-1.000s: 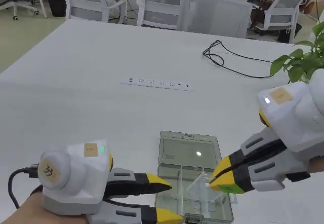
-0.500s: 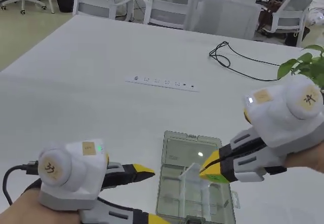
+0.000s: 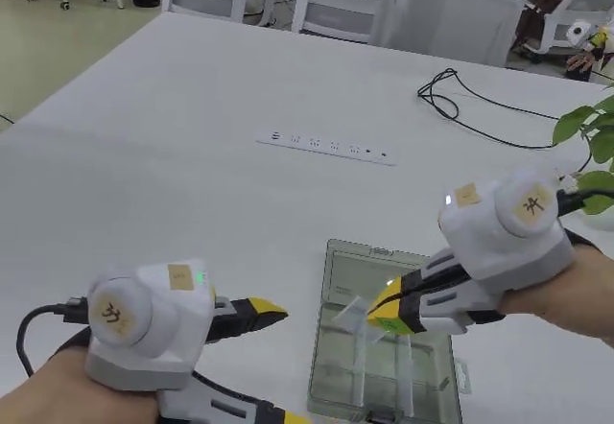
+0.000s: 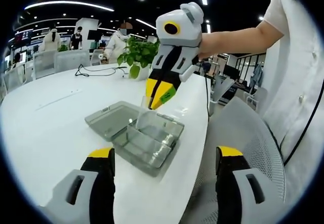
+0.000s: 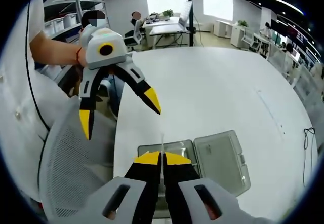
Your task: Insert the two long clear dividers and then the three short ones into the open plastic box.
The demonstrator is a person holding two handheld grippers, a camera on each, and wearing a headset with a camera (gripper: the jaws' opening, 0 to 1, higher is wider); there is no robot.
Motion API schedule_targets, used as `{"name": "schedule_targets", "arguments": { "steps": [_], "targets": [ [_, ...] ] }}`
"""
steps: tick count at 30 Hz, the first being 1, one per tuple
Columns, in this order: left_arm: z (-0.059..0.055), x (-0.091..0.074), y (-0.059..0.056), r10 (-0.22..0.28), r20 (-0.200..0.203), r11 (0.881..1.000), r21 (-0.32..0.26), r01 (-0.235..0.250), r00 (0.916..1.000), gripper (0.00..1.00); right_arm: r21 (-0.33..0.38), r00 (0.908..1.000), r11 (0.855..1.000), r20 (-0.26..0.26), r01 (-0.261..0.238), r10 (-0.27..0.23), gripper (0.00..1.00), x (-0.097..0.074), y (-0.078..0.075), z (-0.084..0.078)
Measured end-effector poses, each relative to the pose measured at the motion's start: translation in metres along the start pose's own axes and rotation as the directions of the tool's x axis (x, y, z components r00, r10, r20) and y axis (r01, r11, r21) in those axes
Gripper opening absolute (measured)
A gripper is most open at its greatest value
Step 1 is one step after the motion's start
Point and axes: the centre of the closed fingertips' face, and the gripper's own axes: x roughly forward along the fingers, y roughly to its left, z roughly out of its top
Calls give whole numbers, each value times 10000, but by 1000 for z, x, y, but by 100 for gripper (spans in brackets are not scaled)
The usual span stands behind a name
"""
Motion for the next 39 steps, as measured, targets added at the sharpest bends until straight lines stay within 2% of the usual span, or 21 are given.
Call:
{"name": "schedule_targets", "arguments": {
  "steps": [8,19,23,27,35,39],
  "targets": [
    [-1,0,5,137,80,9998,-144,-136,9999,88,16,9999,10000,-125,-39,39,3,14,-5,-11],
    [0,1,7,217,164,9996,-166,-214,9996,88,25,9995,9999,-265,-153,154,3,24,-6,-19],
    [-2,1,7,208,132,9996,-210,-205,9997,89,-168,9995,9998,-293,-79,74,3,27,-6,-21],
    [-2,2,7,186,139,9995,-256,-182,9997,88,-910,9986,9958,-526,-131,83,3,34,-2,-19],
    [-2,3,7,189,176,9994,-292,-184,9997,89,-1265,9954,9915,-942,-311,192,2,50,-1,-26],
    [-4,3,5,163,98,9995,-273,-160,9998,89,-1194,9945,9923,-1021,-338,216,2,54,-3,-28]
  ]
}}
